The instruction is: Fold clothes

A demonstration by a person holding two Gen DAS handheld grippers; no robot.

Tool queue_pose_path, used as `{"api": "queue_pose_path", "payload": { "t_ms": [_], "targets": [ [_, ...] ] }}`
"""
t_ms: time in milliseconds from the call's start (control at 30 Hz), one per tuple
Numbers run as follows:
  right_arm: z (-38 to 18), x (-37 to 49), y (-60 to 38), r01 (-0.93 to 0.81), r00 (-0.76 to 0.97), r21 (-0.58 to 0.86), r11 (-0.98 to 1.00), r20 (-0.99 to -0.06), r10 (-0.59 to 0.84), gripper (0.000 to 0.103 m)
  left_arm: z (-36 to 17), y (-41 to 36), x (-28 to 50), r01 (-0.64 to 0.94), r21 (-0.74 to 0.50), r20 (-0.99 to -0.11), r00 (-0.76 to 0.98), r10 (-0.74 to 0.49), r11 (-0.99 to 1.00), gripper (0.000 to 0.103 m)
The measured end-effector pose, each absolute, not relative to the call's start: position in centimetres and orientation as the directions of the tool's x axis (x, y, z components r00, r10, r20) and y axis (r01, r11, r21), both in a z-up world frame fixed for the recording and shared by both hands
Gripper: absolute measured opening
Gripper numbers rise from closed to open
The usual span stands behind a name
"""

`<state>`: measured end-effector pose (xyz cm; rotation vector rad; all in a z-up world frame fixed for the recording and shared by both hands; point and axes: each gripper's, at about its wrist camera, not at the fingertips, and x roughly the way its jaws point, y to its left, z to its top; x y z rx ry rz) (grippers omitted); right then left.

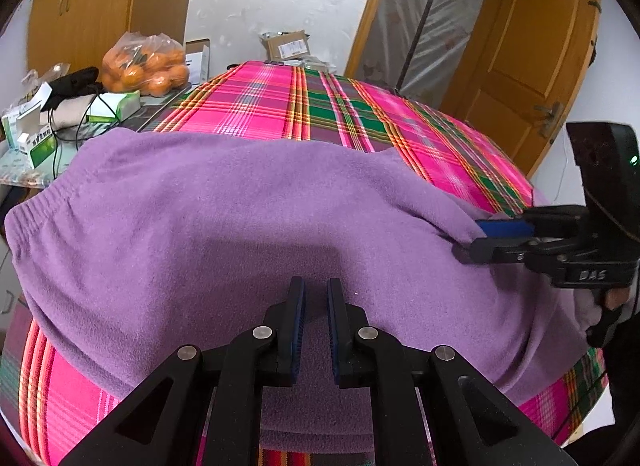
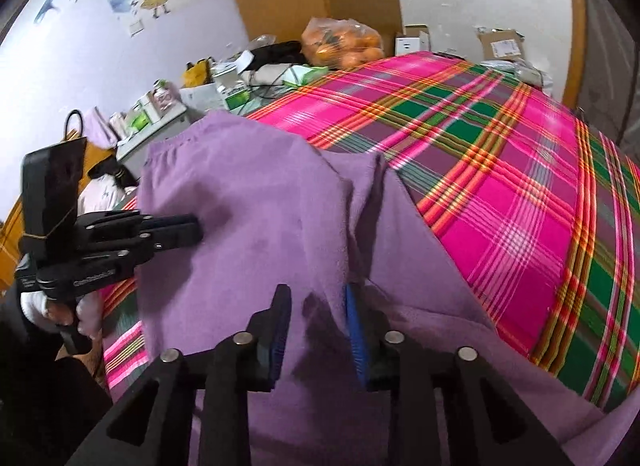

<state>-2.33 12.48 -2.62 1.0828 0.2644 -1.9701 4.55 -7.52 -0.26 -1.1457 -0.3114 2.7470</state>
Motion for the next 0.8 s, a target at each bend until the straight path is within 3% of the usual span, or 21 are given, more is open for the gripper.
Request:
{"api": "queue_pose_path", "payload": {
  "t_ms": [133, 233, 600, 800],
  "targets": [
    [-1.1, -4.3, 14.6, 0.695, -0.271, 0.350, -0.629, -0.683, -0.679, 0.029, -0.3, -7.6, 4.6, -0.055, -0.257, -0.681, -0.698, 0.221, -0.965, 0.011],
    [-1.5, -6.7, 15.7, 0.616, -0.324, 0.370, -0.695, -0.685, -0.652, 0.011, -0.2, -7.7, 4.5, -0.055, -0.261, -0.680, -0.698, 0.224, -0.964, 0.011],
    [-3.9, -6.0, 12.5, 0.671, -0.236, 0.326, -0.666, -0.757, -0.609, 0.011, -0.3, -7.9, 4.6, -0.056, -0.289, -0.673, -0.698, 0.244, -0.956, 0.011],
    [-3.9, -6.7, 12.5, 0.662, -0.223, 0.344, -0.666, -0.759, -0.612, 0.022, -0.3, -7.9, 4.6, -0.055, -0.299, -0.670, -0.698, 0.251, -0.953, 0.011]
  ]
}}
